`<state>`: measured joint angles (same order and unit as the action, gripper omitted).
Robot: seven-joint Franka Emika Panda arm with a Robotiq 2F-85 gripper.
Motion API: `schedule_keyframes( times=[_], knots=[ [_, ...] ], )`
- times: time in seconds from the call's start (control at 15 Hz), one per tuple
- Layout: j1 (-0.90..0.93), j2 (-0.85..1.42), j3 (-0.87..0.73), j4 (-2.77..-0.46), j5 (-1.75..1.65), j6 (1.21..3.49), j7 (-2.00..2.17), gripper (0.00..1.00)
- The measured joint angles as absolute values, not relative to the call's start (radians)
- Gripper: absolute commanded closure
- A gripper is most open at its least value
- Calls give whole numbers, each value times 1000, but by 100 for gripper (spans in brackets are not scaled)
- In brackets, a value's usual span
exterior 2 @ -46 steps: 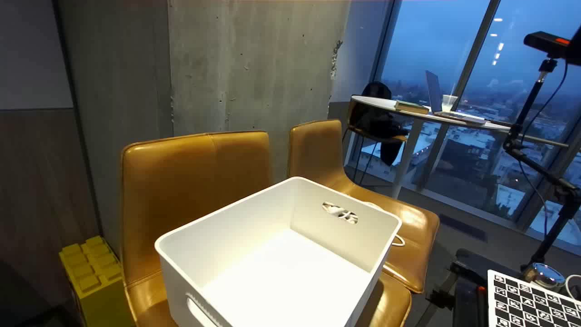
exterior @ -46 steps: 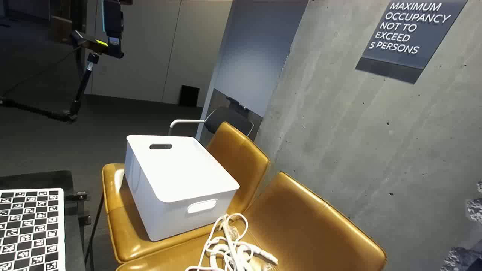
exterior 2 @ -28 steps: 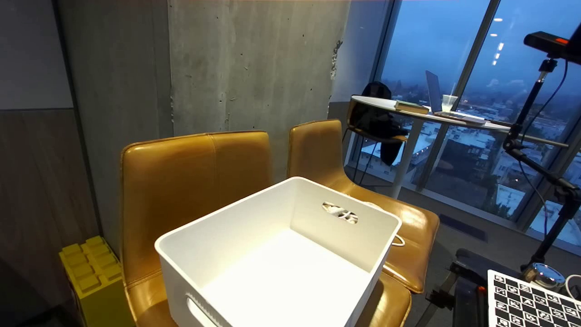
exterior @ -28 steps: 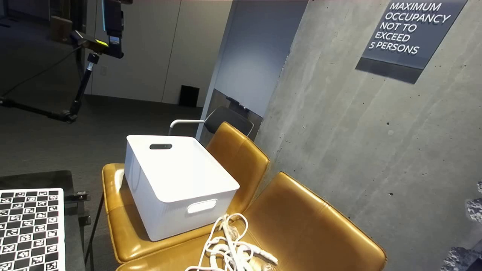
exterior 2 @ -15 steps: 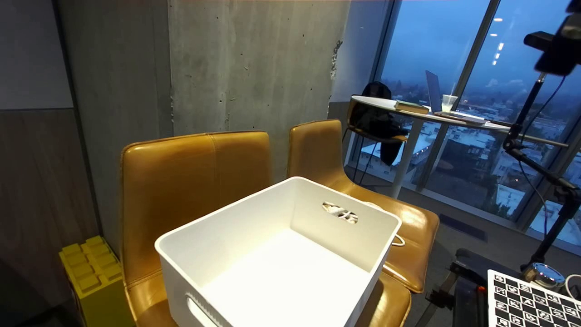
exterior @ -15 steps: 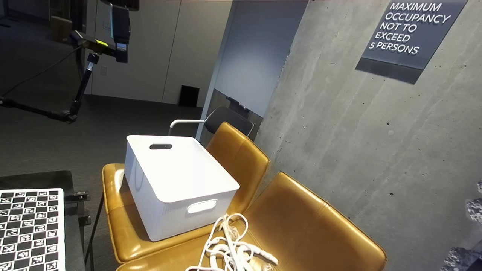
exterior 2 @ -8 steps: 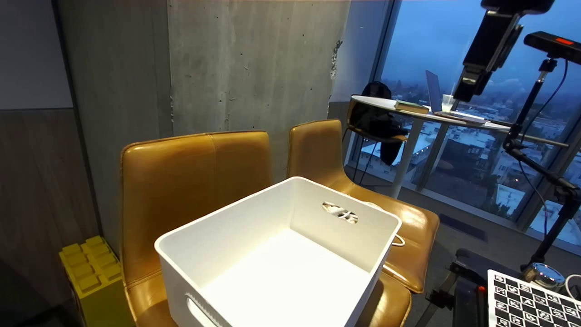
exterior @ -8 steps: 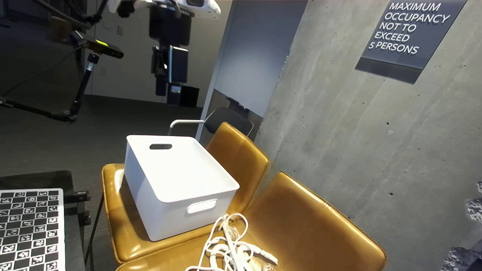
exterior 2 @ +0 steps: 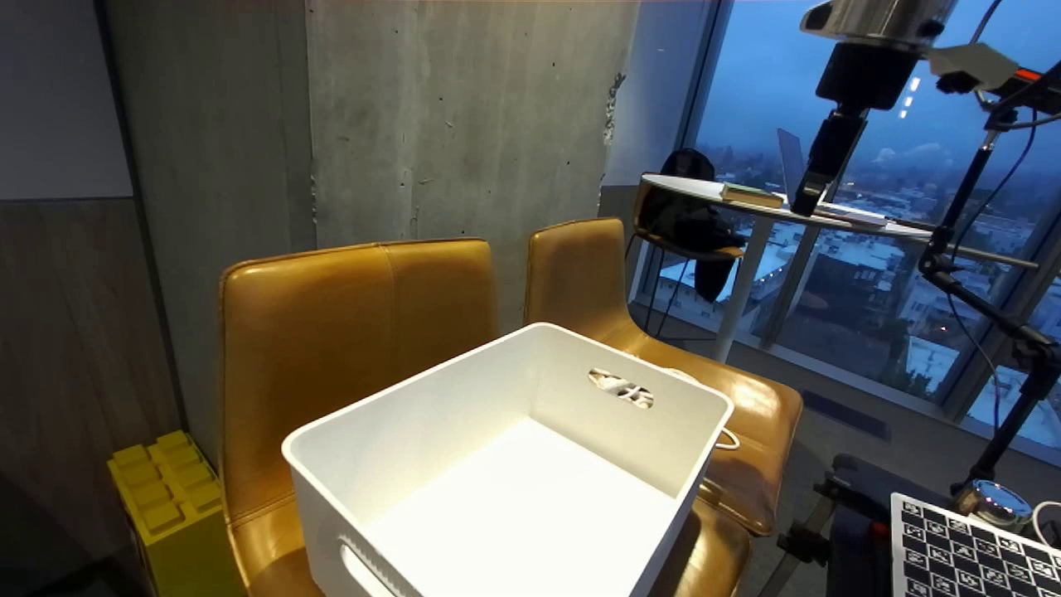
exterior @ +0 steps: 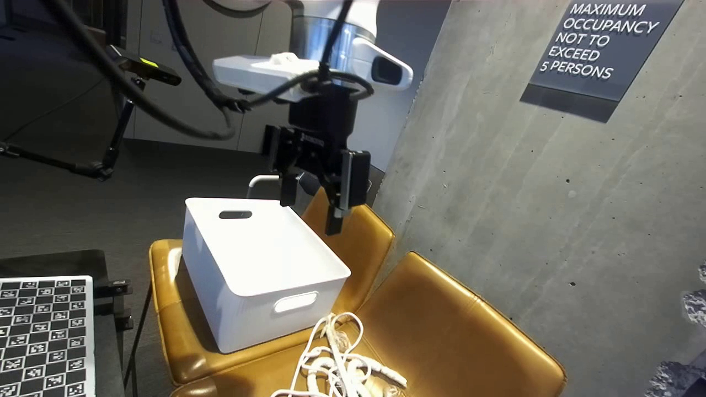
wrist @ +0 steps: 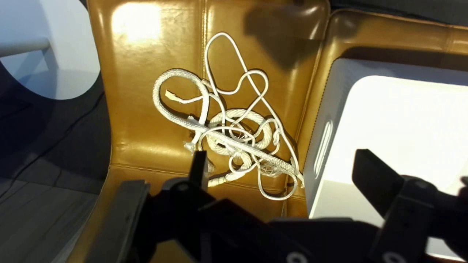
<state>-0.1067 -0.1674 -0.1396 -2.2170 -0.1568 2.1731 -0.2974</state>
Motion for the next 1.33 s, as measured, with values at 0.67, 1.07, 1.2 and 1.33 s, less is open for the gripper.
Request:
schedule_keyframes(
  times=[0.67, 1.07, 1.2, 1.33],
  knots=[
    [-178, 151, -187, -2088, -150, 2355, -538, 0],
    [-246, 355, -186, -2020, -153, 2491, -558, 0],
    [-263, 413, -186, -2001, -154, 2536, -558, 0],
    [-277, 468, -186, -1981, -156, 2577, -558, 0]
  ],
)
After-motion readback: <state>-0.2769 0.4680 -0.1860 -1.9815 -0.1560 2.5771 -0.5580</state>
